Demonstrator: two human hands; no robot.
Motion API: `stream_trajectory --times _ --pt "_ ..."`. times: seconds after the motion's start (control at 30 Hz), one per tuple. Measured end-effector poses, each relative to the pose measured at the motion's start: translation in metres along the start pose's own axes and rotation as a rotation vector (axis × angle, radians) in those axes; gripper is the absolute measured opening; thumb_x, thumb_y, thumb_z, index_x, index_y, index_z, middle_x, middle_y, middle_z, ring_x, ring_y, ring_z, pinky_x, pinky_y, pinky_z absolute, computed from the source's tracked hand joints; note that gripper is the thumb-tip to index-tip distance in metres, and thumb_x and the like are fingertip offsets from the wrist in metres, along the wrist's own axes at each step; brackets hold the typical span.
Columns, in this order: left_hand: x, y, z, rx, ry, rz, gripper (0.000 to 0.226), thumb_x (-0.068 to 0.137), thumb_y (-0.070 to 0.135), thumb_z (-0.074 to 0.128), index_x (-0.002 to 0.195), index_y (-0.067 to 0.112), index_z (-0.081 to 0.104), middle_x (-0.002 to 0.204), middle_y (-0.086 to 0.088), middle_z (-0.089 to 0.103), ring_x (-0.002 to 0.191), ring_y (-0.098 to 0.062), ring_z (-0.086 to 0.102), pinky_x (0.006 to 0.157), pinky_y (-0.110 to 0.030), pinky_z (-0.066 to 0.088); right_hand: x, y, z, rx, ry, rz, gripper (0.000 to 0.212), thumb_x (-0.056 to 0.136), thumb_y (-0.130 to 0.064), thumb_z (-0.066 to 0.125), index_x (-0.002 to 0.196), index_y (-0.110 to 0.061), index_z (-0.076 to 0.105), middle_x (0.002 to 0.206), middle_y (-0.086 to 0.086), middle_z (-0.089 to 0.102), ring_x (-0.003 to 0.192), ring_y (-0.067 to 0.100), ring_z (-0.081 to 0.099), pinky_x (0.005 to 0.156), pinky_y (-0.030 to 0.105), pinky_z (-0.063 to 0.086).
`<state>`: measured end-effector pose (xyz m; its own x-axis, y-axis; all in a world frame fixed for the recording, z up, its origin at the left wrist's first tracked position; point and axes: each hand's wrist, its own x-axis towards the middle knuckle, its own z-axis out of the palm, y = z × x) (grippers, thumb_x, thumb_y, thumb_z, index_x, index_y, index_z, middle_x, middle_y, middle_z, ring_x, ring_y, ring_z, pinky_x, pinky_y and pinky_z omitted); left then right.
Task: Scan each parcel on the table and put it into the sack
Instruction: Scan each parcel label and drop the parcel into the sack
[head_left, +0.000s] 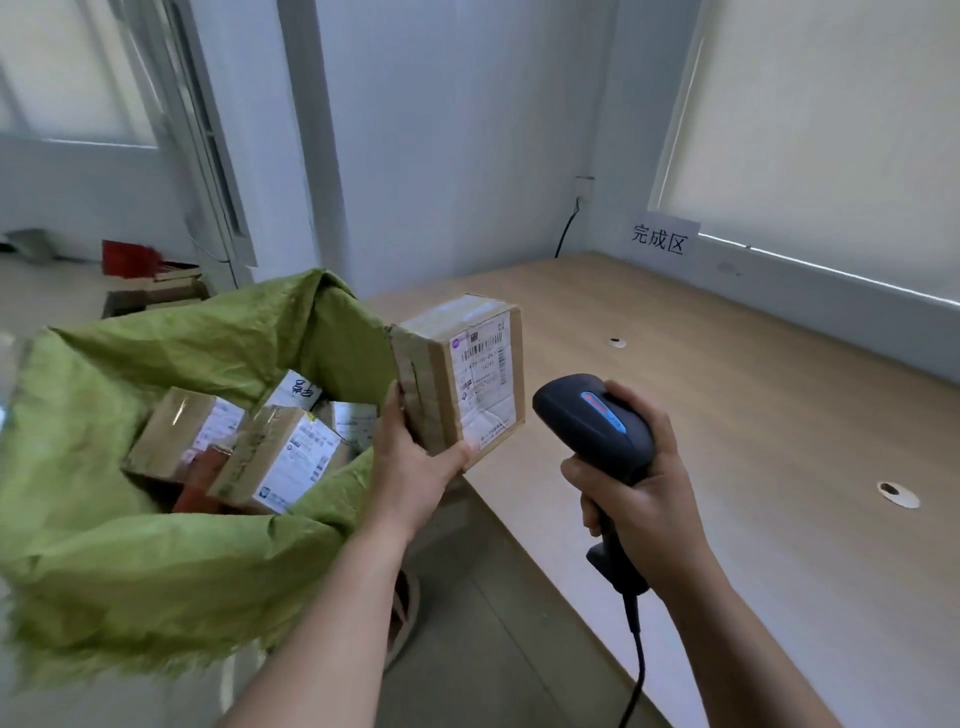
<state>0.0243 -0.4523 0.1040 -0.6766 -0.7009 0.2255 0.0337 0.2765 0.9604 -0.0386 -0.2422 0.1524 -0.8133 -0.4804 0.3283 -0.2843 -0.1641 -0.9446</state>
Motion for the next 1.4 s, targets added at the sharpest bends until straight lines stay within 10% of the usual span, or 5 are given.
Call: stream_trajectory --times 0.63,0.8,1.4 --pt "0.187 -0.058 -0.175 0.657 0.304 -0.068 0.108 0.075 0.038 0.077 0.152 0.022 0.003 0.142 -0.017 0.023 0.124 -0.037 0.040 0.085 -0.045 0.045 0.145 0.046 0.191 0.119 -0.118 -0.023 0.068 0.068 -0.002 0.070 0.113 -0.051 0.058 0.098 0.011 0.062 0.043 0.020 0.044 0.040 0.027 0.040" --pt "0.226 -0.087 -0.167 0.708 0.211 -0.118 0.114 0.074 0.043 0.077 0.152 0.022 -0.004 0.151 -0.017 0.010 0.137 -0.035 0.024 0.104 -0.047 0.036 0.153 0.058 0.185 0.080 -0.071 0.034 0.068 0.066 -0.003 0.070 0.114 -0.051 0.058 0.094 0.013 0.059 0.045 0.021 0.045 0.041 0.028 0.040" --pt "0.120 -0.013 -0.025 0.401 -0.155 0.194 0.070 0.084 0.043 0.066 0.144 0.027 0.035 0.144 0.001 0.035 0.129 -0.018 0.041 0.102 -0.043 0.042 0.075 0.029 0.063 -0.060 0.149 0.090 0.064 0.069 -0.008 0.070 0.117 -0.049 0.055 0.099 0.012 0.061 0.046 0.023 0.046 0.045 0.029 0.043"
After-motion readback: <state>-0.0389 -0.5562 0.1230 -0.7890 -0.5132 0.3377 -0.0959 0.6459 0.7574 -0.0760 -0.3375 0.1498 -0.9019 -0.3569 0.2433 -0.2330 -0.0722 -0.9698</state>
